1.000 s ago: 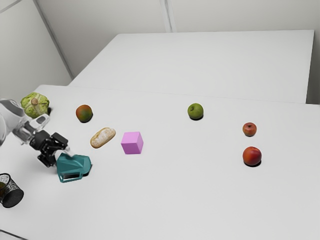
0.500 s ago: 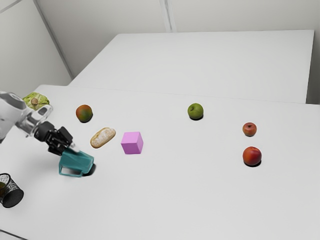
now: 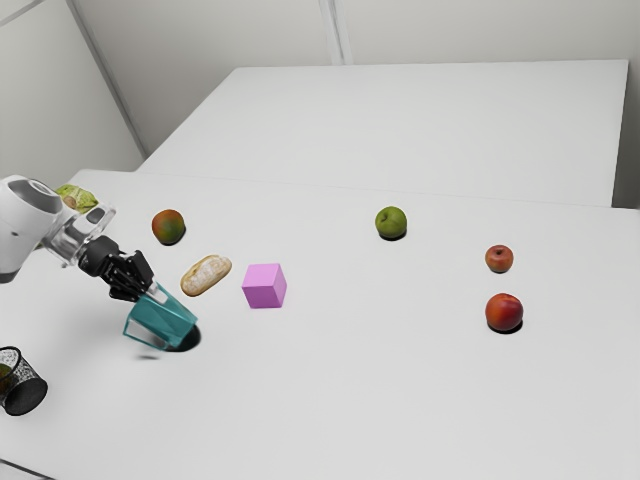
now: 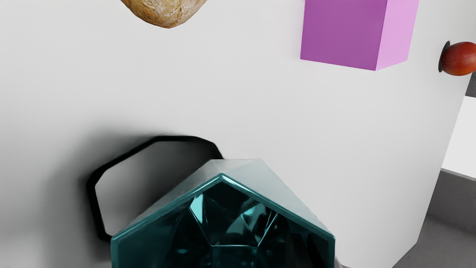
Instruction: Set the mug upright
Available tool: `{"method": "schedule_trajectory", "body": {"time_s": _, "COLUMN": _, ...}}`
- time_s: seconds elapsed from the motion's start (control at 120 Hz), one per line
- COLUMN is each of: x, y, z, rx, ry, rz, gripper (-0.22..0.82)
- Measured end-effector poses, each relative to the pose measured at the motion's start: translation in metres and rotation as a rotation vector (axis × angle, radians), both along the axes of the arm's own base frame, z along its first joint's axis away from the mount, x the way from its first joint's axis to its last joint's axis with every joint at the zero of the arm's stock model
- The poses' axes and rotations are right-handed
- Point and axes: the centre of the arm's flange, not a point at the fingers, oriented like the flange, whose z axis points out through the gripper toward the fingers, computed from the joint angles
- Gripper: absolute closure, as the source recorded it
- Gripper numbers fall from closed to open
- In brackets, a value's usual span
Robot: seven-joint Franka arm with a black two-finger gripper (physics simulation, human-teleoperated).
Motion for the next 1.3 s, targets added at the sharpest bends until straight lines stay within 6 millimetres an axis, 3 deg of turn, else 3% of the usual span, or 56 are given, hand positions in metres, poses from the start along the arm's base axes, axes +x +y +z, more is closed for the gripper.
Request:
{"method": "schedule_trajectory", "body": {"time_s": 0.15, "x": 0.000, "y": 0.000, "z": 0.004, "rx": 0.002, "ry": -0.003, "rz": 0.002, "gripper": 0.77}}
{"method": "schedule_trajectory", "body": {"time_s": 0.325, "x": 0.003, "y": -0.009, "z": 0.036, "rx": 0.042, "ry": -0.050, "rz": -0.024, "gripper": 0.77}}
{"method": "schedule_trajectory", "body": {"time_s": 0.492, "x": 0.017, "y": -0.056, "z": 0.085, "rx": 0.215, "ry": -0.119, "rz": -0.197, "gripper": 0.77}}
{"method": "schedule_trajectory", "body": {"time_s": 0.583, "x": 0.018, "y": -0.090, "z": 0.097, "rx": 0.323, "ry": -0.143, "rz": -0.311, "gripper": 0.77}}
{"method": "schedule_trajectory", "body": {"time_s": 0.742, "x": 0.019, "y": -0.140, "z": 0.100, "rx": 0.521, "ry": -0.178, "rz": -0.495, "gripper": 0.77}}
{"method": "schedule_trajectory", "body": {"time_s": 0.983, "x": 0.022, "y": -0.147, "z": 0.096, "rx": 0.781, "ry": -0.218, "rz": -0.582, "gripper": 0.77}}
{"method": "schedule_trajectory", "body": {"time_s": 1.3, "x": 0.042, "y": -0.186, "z": 0.075, "rx": 0.850, "ry": -0.239, "rz": -0.604, "gripper": 0.77}}
